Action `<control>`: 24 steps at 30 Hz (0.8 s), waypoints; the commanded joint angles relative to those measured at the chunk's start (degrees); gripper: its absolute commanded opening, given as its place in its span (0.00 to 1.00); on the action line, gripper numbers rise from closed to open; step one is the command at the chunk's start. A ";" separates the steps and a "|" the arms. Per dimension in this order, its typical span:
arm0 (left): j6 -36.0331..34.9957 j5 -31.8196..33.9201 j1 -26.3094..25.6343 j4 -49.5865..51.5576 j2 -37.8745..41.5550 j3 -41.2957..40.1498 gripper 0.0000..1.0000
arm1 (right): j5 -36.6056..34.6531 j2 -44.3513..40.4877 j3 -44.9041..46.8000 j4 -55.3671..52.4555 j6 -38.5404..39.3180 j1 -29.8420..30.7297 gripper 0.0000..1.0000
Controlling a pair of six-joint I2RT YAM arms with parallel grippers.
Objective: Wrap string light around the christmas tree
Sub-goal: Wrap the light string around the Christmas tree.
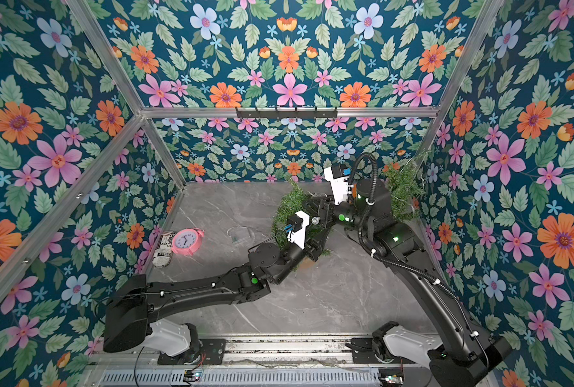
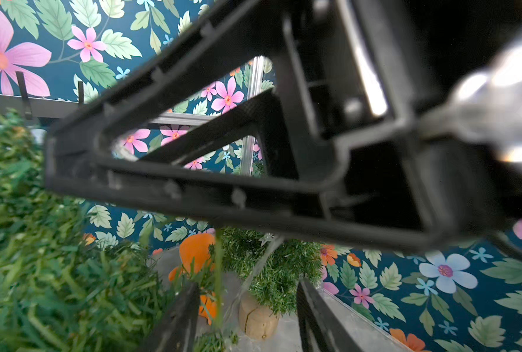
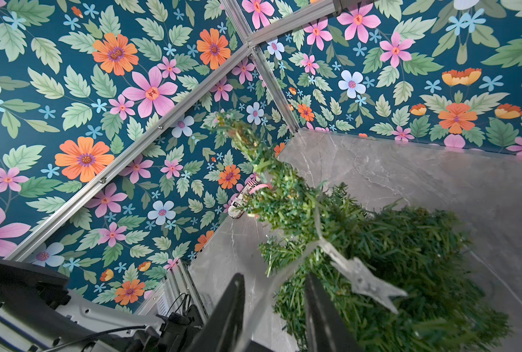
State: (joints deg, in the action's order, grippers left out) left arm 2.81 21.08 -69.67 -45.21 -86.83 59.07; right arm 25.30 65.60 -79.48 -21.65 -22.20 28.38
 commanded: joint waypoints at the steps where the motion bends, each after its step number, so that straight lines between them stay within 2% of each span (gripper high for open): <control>1: -2.53 3.05 0.03 -3.22 -1.13 1.47 0.50 | -0.86 -0.81 0.02 1.78 -0.84 0.02 0.34; 4: -2.98 5.18 0.06 -5.23 -1.85 1.75 0.45 | -0.60 -1.27 0.67 2.25 -1.35 0.05 0.34; 8: -3.16 3.80 0.05 -6.30 -3.03 2.52 0.40 | -0.16 -1.75 1.38 3.00 -2.40 0.00 0.34; 12: -2.90 3.14 0.13 -6.52 -3.58 3.12 0.26 | -0.42 -2.11 1.72 2.85 -2.44 -0.03 0.36; 17: -1.72 0.95 0.05 -4.79 -2.76 2.92 0.01 | -1.81 -2.26 1.28 1.95 -0.92 0.01 0.41; 21: 0.31 -3.51 0.04 -1.06 -1.30 3.32 0.00 | -8.15 -1.89 -0.28 -1.07 3.08 0.08 0.52; 24: 1.94 -7.49 0.06 1.66 0.46 3.37 0.00 | -14.39 -1.42 -1.55 -2.81 6.44 0.03 0.56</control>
State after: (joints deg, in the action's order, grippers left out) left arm 2.79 18.61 -69.63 -45.80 -87.66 62.19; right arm 18.41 63.81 -80.07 -23.03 -20.03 28.38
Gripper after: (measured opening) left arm 0.055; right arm 0.546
